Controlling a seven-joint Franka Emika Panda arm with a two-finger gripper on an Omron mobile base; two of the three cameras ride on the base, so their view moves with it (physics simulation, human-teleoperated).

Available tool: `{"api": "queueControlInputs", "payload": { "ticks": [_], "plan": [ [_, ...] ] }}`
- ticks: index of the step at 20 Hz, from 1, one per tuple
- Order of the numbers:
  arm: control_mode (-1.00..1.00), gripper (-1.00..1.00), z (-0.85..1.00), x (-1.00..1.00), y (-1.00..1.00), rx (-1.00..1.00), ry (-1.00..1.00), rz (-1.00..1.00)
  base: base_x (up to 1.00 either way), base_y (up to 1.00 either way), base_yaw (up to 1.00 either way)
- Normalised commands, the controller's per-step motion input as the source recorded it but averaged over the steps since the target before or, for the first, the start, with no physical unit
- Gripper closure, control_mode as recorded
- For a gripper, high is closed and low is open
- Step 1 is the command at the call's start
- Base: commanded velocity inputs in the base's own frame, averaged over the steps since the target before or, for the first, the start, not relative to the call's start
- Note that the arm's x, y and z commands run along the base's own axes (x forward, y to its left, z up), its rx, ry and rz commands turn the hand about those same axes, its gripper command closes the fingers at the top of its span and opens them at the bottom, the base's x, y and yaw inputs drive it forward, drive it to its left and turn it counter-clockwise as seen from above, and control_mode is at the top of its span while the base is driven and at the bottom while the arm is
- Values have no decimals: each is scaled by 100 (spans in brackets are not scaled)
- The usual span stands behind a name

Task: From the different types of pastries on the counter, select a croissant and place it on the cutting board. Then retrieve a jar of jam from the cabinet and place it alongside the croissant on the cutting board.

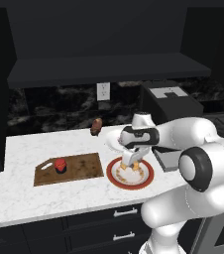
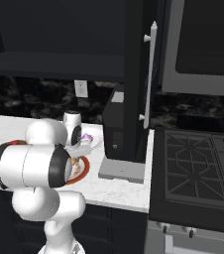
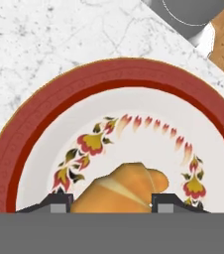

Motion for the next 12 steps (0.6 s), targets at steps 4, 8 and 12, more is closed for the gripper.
{"api": "queueControlInputs", "payload": {
  "ticks": [4, 8, 12],
  "plan": [
    [-100, 100, 13, 0, 51, 0, 4, 6, 0, 0, 0],
    [-100, 100, 12, 0, 42, 0, 1, 7, 0, 0, 0],
    [-100, 100, 12, 0, 43, 0, 4, 4, 0, 0, 0]
  ]
}}
